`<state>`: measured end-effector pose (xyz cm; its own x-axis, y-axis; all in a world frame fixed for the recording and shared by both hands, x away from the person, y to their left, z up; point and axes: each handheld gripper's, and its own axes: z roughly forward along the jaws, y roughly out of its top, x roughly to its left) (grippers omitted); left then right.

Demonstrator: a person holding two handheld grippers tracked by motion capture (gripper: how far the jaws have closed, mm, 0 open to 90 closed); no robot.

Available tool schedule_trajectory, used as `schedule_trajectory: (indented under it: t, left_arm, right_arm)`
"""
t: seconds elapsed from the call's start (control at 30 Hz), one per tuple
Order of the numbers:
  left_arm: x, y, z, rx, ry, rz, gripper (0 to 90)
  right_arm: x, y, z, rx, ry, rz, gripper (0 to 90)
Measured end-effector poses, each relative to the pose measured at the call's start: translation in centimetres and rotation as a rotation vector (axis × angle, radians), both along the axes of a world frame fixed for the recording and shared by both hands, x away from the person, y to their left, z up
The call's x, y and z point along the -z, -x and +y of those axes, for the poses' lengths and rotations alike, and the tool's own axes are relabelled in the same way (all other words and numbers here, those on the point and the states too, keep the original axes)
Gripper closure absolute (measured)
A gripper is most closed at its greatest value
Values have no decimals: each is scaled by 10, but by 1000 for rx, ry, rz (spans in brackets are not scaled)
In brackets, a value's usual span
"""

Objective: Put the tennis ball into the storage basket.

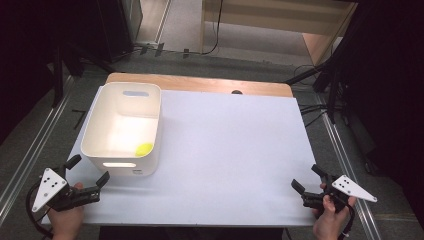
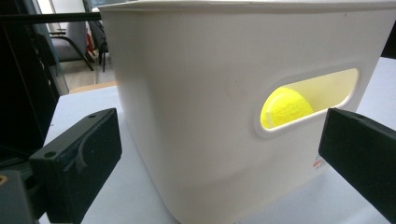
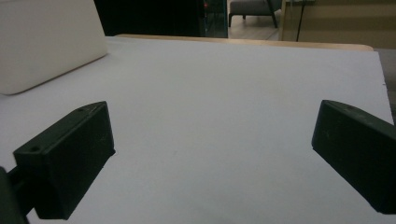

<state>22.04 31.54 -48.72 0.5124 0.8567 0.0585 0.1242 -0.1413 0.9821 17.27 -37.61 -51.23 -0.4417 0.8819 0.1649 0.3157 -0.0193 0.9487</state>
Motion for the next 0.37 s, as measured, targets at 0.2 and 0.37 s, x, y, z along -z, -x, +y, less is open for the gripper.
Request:
schedule_trajectory:
  t: [0.2,0.37]
  left_arm:
    - [0,0,0,-2,-2,1,0]
    - [0,0,0,-2,-2,1,0]
  right_arm:
    - [0,1,-2,3,-3,-7,0]
    - [0,1,-3,2,-4,-6,0]
